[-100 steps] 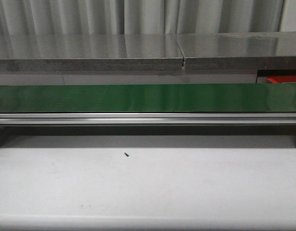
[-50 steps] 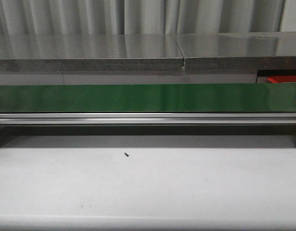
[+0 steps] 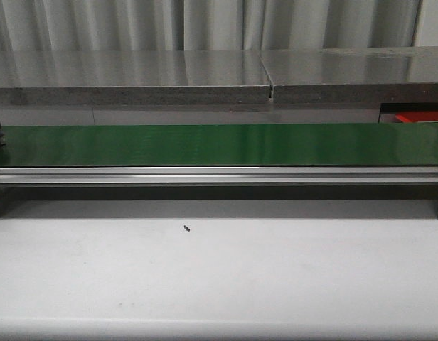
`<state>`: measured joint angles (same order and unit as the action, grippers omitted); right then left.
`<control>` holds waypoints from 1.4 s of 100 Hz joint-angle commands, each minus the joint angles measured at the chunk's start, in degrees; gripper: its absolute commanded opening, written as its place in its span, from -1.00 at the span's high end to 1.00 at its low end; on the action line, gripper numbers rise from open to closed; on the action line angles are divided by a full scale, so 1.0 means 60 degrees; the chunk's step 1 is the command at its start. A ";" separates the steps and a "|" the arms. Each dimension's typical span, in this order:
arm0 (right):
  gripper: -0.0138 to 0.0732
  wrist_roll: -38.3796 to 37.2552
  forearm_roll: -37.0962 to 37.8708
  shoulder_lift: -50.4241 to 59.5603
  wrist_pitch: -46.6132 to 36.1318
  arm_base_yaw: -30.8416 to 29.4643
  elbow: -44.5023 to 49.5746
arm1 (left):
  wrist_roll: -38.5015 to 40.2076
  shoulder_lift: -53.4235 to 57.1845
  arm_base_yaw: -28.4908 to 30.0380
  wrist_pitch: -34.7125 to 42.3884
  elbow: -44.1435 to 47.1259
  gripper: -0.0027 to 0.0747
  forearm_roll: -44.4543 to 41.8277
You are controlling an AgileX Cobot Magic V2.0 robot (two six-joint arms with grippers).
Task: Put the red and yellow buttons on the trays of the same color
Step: 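Set the red button on the conveyor belt and open the left gripper, then move the left gripper back and grasp the last yellow push-button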
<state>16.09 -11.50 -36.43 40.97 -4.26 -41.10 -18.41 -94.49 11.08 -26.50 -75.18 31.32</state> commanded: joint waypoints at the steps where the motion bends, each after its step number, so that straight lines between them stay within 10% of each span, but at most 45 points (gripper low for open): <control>1: 0.95 0.0094 -0.0036 0.0018 -0.0623 -0.0004 -0.0206 | -0.0019 0.0346 0.0420 0.0196 -0.0719 -0.70 0.0081; 49: 0.95 0.0094 -0.0036 0.0018 -0.0623 -0.0004 -0.0206 | -0.0019 -0.2333 0.2592 -0.0447 -0.2382 -0.70 -0.0349; 140: 0.95 0.0094 -0.0036 0.0018 -0.0623 -0.0004 -0.0206 | -0.0019 -0.5984 0.2657 -0.0170 -0.5890 -0.67 -0.0481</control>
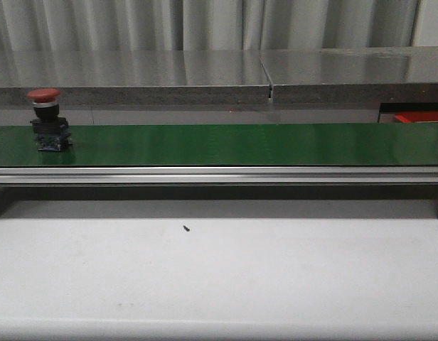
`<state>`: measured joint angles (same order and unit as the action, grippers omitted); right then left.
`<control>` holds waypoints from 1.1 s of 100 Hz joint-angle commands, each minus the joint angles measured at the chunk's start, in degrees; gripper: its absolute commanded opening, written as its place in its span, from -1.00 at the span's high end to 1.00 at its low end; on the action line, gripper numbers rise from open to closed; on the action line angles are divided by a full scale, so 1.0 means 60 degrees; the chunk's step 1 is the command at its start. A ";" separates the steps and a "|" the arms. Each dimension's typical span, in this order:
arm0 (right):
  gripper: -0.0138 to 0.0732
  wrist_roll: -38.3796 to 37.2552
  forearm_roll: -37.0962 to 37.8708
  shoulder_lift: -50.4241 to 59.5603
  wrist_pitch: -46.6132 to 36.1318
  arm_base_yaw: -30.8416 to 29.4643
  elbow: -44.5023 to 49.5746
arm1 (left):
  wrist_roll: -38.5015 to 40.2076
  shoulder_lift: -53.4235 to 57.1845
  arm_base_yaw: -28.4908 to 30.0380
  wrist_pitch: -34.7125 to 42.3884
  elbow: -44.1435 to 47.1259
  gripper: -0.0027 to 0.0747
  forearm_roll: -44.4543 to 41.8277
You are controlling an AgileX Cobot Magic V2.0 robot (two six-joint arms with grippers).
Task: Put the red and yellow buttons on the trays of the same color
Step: 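Move the left gripper back and grasp the last yellow push-button, then set the yellow button on the conveyor belt and release it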
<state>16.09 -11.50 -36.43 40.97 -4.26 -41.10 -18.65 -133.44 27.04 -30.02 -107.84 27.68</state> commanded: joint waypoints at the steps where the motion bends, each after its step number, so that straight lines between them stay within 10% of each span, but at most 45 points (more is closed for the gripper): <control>1: 0.95 0.0094 -0.0036 0.0018 -0.0623 -0.0004 -0.0206 | 0.0020 0.0508 -0.0005 0.0458 -0.0446 -0.67 0.0127; 51: 0.95 0.0094 -0.0036 0.0018 -0.0623 -0.0004 -0.0206 | 0.0020 0.0556 -0.0005 -0.0057 -0.1138 0.96 0.0301; 110: 0.95 0.0094 -0.0036 0.0018 -0.0623 -0.0004 -0.0206 | 0.0020 0.3290 -0.0917 -0.2273 -0.0867 0.98 0.0686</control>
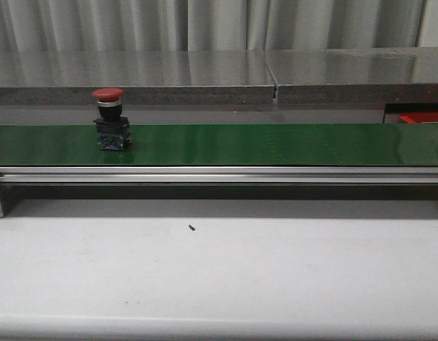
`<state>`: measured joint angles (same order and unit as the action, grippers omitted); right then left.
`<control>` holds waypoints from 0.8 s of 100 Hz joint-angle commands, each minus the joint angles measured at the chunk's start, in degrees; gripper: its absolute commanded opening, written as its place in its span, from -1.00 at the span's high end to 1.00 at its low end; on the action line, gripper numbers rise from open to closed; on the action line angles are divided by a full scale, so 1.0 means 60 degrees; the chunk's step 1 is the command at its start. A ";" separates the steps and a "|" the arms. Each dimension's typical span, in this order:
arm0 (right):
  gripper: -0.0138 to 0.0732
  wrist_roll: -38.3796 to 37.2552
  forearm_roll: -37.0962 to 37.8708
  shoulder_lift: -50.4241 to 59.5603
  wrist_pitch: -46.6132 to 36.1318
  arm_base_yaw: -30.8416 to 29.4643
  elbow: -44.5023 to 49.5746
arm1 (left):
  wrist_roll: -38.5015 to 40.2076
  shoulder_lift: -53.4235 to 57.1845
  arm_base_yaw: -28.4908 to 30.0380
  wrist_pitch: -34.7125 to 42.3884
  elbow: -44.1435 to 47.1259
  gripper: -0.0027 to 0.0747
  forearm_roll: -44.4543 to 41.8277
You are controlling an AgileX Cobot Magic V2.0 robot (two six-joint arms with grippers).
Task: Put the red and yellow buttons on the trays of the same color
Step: 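Set the yellow button on the conveyor belt and release it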
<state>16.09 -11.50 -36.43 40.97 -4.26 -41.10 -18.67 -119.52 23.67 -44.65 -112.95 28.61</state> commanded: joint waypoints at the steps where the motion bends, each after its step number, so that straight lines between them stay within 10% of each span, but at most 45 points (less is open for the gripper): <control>1: 0.95 0.0094 -0.0036 0.0018 -0.0623 -0.0004 -0.0206 | 0.0024 0.1031 -0.0383 0.0165 0.0063 0.98 0.0533; 80: 0.95 0.0094 -0.0036 0.0018 -0.0623 -0.0004 -0.0206 | -0.0215 0.3485 -0.2461 0.3468 0.5994 0.98 0.0507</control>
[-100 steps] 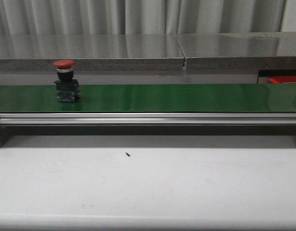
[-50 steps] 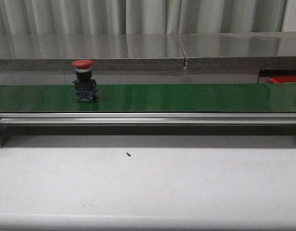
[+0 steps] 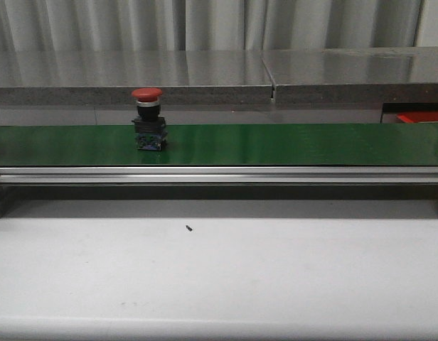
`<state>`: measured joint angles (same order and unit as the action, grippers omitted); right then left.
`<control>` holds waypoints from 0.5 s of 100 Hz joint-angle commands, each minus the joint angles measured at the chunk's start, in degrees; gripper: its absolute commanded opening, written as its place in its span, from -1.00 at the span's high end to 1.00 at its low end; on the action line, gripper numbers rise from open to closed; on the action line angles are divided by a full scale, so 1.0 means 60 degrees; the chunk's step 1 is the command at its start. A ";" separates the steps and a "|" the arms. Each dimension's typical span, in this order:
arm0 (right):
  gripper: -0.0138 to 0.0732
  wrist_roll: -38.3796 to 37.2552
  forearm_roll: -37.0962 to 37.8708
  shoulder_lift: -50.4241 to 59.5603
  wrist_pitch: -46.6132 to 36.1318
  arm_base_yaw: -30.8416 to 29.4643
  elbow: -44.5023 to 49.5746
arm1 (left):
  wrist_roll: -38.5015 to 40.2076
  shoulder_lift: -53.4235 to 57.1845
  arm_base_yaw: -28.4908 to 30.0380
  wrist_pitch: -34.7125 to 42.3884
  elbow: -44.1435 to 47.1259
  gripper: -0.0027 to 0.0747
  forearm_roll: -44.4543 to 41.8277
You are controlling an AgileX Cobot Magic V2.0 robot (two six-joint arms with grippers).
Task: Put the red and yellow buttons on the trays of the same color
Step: 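Set the yellow button on the conveyor belt and release it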
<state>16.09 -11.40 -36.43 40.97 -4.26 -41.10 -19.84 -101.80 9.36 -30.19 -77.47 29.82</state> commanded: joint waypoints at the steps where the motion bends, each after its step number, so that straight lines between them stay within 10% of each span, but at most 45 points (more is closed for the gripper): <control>1: 0.95 0.0094 -0.0052 0.0018 -0.0623 -0.0004 -0.0206 | -0.0019 0.0515 -0.0076 0.1104 0.0108 0.98 0.0305; 50: 0.95 0.0094 -0.0052 0.0018 -0.0623 -0.0004 -0.0206 | -0.0019 -0.0083 -0.0076 0.1601 0.0435 0.93 0.0305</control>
<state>16.09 -11.40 -36.43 40.97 -4.26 -41.10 -19.96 -104.60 9.26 -23.09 -73.50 30.22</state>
